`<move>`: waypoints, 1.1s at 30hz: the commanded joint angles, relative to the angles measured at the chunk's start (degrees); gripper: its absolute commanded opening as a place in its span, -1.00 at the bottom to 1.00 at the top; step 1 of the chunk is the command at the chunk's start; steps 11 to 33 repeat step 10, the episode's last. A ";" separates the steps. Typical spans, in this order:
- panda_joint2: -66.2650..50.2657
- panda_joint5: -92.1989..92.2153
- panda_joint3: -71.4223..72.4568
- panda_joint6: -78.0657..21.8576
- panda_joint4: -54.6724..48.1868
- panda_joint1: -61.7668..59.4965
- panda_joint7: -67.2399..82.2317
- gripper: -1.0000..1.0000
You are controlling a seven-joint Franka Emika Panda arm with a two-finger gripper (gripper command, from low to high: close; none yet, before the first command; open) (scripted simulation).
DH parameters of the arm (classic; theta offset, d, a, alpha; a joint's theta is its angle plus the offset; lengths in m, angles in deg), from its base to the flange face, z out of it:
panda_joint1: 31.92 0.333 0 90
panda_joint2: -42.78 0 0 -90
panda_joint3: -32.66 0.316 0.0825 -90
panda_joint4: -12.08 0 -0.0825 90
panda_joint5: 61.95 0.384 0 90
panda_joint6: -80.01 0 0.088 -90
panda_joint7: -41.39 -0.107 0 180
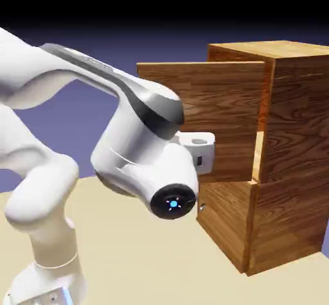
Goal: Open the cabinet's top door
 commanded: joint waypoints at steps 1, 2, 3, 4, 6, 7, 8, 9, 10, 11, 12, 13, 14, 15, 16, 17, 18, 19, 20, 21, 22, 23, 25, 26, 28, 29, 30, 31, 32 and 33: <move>-2.08 -0.78 -0.94 -1.94 -1.92 0.77 0.97 -1.00; -4.16 -1.56 -1.83 -3.93 -3.86 1.51 1.99 -1.00; -6.23 -2.29 -2.66 -5.92 -5.79 2.20 3.06 -1.00; -8.31 -2.97 -3.42 -7.90 -7.73 2.82 4.17 -1.00; -12.46 -4.28 -4.76 -11.85 -11.64 3.90 6.46 -1.00; -14.54 -4.89 -5.29 -13.80 -13.60 4.29 7.69 -1.00; -16.54 -5.48 -5.73 -15.68 -15.50 4.59 8.92 -1.00; -17.27 -5.69 -5.89 -16.36 -16.19 4.70 9.37 -1.00; -17.27 -5.69 -5.89 -16.36 -16.19 4.70 9.37 1.00; -17.27 -5.69 -5.89 -16.36 -16.19 4.70 9.37 1.00; -17.27 -5.69 -5.89 -16.36 -16.19 4.70 9.37 1.00; -17.27 -5.69 -5.89 -16.36 -16.19 4.70 9.37 1.00; -17.27 -5.69 -5.89 -16.36 -16.19 4.70 9.37 1.00; -17.27 -5.69 -5.89 -16.36 -16.19 4.70 9.37 1.00; -17.27 -5.69 -5.89 -16.36 -16.19 4.70 9.37 1.00; -17.27 -5.69 -5.89 -16.36 -16.19 4.70 9.37 1.00; -17.27 -5.69 -5.89 -16.36 -16.19 4.70 9.37 1.00; -17.27 -5.69 -5.89 -16.36 -16.19 4.70 9.37 1.00; -17.27 -5.69 -5.89 -16.36 -16.19 4.70 9.37 1.00; -17.27 -5.69 -5.89 -16.36 -16.19 4.70 9.37 1.00; -17.27 -5.69 -5.89 -16.36 -16.19 4.70 9.37 1.00; -17.27 -5.69 -5.89 -16.36 -16.19 4.70 9.37 1.00; -17.27 -5.69 -5.89 -16.36 -16.19 4.70 9.37 1.00; -17.27 -5.69 -5.89 -16.36 -16.19 4.70 9.37 1.00; -17.27 -5.69 -5.89 -16.36 -16.19 4.70 9.37 1.00; -17.27 -5.69 -5.89 -16.36 -16.19 4.70 9.37 1.00; -17.27 -5.69 -5.89 -16.36 -16.19 4.70 9.37 1.00; -17.27 -5.69 -5.89 -16.36 -16.19 4.70 9.37 1.00; -17.27 -5.69 -5.89 -16.36 -16.19 4.70 9.37 1.00; -17.27 -5.69 -5.89 -16.36 -16.19 4.70 9.37 1.00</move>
